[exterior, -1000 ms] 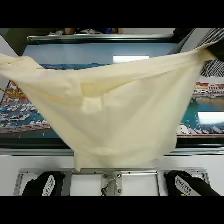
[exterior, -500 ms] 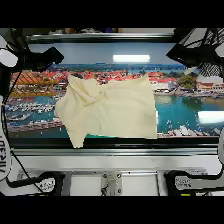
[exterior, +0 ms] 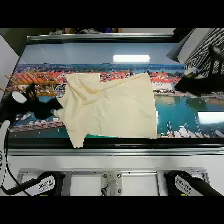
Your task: Fold the clothes and pants, and hang the long-sleeved shirts on hangers.
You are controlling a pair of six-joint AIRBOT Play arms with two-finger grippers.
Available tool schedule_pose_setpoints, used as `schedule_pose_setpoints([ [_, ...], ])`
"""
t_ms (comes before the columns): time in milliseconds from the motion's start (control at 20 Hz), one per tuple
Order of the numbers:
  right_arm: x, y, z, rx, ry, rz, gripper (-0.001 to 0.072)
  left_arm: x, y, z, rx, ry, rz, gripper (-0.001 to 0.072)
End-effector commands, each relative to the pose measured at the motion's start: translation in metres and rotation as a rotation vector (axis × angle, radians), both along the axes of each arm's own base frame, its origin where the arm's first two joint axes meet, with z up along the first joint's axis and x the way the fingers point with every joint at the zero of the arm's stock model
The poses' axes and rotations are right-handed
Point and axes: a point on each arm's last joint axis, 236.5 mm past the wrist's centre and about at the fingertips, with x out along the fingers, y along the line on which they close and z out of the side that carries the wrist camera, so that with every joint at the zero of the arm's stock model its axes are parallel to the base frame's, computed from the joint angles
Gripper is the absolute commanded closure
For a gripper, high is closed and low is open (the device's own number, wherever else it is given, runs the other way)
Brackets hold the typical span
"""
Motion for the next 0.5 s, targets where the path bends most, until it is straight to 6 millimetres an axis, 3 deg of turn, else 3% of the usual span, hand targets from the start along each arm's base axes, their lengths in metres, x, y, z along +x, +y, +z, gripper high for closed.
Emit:
schedule_pose_setpoints([
  [0,-0.059,0.006,-0.069,0.034,0.155,-0.053,0.0199,-0.055,-0.024,-0.056,-0.093,0.055,0.069,0.0025],
  [250,-0.114,0.017,-0.159,0.13,0.377,-0.209,0.0199,-0.057,-0.053,-0.062,-0.112,0.03,-0.01,0.0025],
  [450,-0.135,0.038,-0.198,0.241,0.443,-0.283,0.0199,-0.054,-0.064,-0.06,-0.109,0.022,-0.042,0.0026],
])
